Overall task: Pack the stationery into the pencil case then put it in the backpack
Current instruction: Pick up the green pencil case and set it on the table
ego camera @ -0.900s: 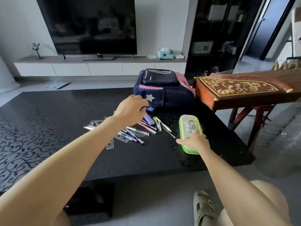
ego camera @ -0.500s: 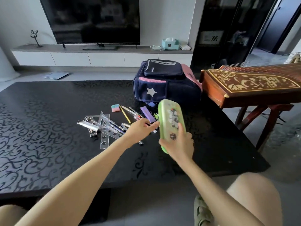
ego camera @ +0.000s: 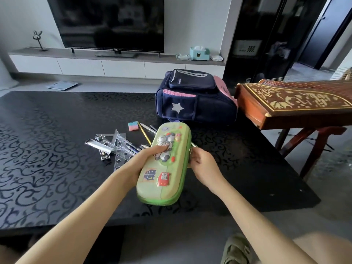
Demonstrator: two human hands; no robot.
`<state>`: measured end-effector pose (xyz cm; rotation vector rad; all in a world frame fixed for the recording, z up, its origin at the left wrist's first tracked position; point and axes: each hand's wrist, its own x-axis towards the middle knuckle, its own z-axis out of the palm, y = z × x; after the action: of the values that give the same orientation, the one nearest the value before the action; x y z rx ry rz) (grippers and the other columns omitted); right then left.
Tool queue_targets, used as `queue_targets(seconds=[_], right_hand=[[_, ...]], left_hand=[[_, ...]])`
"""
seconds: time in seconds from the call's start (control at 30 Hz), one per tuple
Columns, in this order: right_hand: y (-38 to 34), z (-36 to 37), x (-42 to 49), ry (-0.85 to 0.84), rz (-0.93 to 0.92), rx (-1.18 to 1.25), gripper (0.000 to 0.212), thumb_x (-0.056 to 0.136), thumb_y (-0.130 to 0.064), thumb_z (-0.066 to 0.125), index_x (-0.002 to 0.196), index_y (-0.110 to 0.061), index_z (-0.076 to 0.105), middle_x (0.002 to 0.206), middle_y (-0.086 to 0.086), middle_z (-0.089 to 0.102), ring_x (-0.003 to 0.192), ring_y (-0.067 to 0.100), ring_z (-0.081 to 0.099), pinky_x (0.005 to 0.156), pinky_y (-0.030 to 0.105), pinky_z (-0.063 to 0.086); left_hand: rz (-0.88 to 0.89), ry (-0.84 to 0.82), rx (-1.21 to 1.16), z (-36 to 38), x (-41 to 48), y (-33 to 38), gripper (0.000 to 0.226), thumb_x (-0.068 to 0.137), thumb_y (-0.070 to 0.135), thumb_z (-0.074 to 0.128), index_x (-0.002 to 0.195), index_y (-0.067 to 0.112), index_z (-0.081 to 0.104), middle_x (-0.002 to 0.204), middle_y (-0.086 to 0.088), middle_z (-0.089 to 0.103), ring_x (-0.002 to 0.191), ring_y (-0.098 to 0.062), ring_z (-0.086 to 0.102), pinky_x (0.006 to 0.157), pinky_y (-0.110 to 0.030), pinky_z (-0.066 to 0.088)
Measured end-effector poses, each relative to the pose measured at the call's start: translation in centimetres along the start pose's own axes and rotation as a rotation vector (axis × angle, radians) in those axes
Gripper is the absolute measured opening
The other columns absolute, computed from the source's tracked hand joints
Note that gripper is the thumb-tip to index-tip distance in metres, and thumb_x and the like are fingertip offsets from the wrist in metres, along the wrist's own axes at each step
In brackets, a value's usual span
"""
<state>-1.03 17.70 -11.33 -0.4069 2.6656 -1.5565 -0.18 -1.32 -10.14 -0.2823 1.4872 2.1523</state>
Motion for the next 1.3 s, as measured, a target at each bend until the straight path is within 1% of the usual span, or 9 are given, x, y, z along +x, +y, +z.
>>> queue_targets(seconds=[0.1,0.27,0.5,0.67,0.77,0.9,1.07,1.17,1.3], right_hand=[[-0.4,1.5,-0.3,0.108,-0.090,-0.132,0.029,0.089,-0.005,0.042,0.065,-0.013,0.056,0.062,0.002,0.061,0.061,0.019,0.058,0.062,0.040,0.052],[-2.0,2.5,-0.1,-0.135,0.163,0.315,0.023,0.087,-0.005,0.040,0.086,0.001,0.062,0.081,0.018,0.066,0.073,0.024,0.061,0.065,0.035,0.055],[-1.8,3.7,-1.8,-0.036,-0.338,-0.686,0.019,0.087,-0.003,0.051,0.072,-0.013,0.043,0.072,0.005,0.057,0.058,0.019,0.046,0.054,0.025,0.026],[-3.3,6.2,-6.1,0.091,-0.564,-0.881,0.019,0.060,-0.020,0.071,0.052,-0.018,0.053,0.041,-0.005,0.051,0.033,0.015,0.051,0.034,0.019,0.026],[-4.0,9.1,-7.1,0.049,-0.497,-0.966,0.030,0.047,-0.025,0.084,0.049,-0.020,0.054,0.036,-0.005,0.048,0.028,0.012,0.048,0.033,0.016,0.023],[-1.9,8.9,-7.2,0.134,-0.489,-0.832,0.031,0.076,-0.033,0.068,0.051,-0.019,0.055,0.034,-0.001,0.050,0.029,0.017,0.051,0.036,0.018,0.020],[-0.1,2.9,-5.8,0.276,-0.545,-0.725,0.038,0.075,-0.041,0.070,0.103,-0.016,0.065,0.083,0.002,0.066,0.075,0.023,0.061,0.063,0.035,0.048],[-0.4,0.7,-4.0,0.040,-0.603,-1.049,0.103,0.060,-0.057,0.075,0.144,-0.020,0.028,0.140,0.019,0.043,0.129,0.036,0.039,0.105,0.054,0.029],[0.3,0.5,-3.7,-0.311,-0.629,-1.230,0.111,0.055,-0.069,0.069,0.144,-0.017,0.027,0.143,0.020,0.040,0.133,0.037,0.037,0.107,0.060,0.027]], left_hand=[[0.039,0.022,-0.094,-0.6,-0.7,0.3,0.031,0.072,0.026,0.063,0.090,0.003,0.072,0.078,-0.014,0.074,0.064,-0.024,0.070,0.062,-0.032,0.059],[0.021,0.057,0.013,-2.3,-2.2,0.4,0.028,0.081,0.026,0.057,0.076,0.005,0.075,0.073,-0.013,0.073,0.058,-0.023,0.069,0.052,-0.028,0.057],[0.032,0.188,-0.003,-4.1,-2.6,0.8,0.036,0.077,0.029,0.065,0.104,0.006,0.067,0.089,-0.014,0.073,0.069,-0.026,0.070,0.069,-0.037,0.057],[0.161,0.426,-0.284,-4.0,-1.0,-0.1,0.027,0.081,0.026,0.063,0.101,0.008,0.063,0.073,-0.010,0.074,0.060,-0.023,0.071,0.051,-0.034,0.058],[0.213,0.492,-0.380,-2.0,0.5,-1.7,0.051,0.067,0.030,0.074,0.112,0.010,0.061,0.095,-0.013,0.073,0.082,-0.029,0.071,0.072,-0.046,0.058],[0.309,0.628,-0.217,-1.6,0.4,-1.4,0.048,0.069,0.028,0.076,0.111,0.014,0.057,0.098,-0.013,0.071,0.081,-0.028,0.071,0.072,-0.049,0.057],[0.092,0.315,0.485,-4.2,-2.6,1.3,0.034,0.074,0.027,0.074,0.104,0.018,0.060,0.087,-0.010,0.075,0.072,-0.026,0.071,0.061,-0.036,0.058],[-0.164,-0.018,0.912,-2.8,-2.9,1.8,0.038,0.074,0.023,0.075,0.105,0.022,0.054,0.094,-0.006,0.074,0.078,-0.024,0.072,0.065,-0.035,0.058],[-0.268,-0.234,1.123,0.0,-0.9,0.6,0.032,0.078,0.024,0.071,0.102,0.027,0.051,0.098,-0.004,0.071,0.080,-0.021,0.071,0.069,-0.033,0.059]])
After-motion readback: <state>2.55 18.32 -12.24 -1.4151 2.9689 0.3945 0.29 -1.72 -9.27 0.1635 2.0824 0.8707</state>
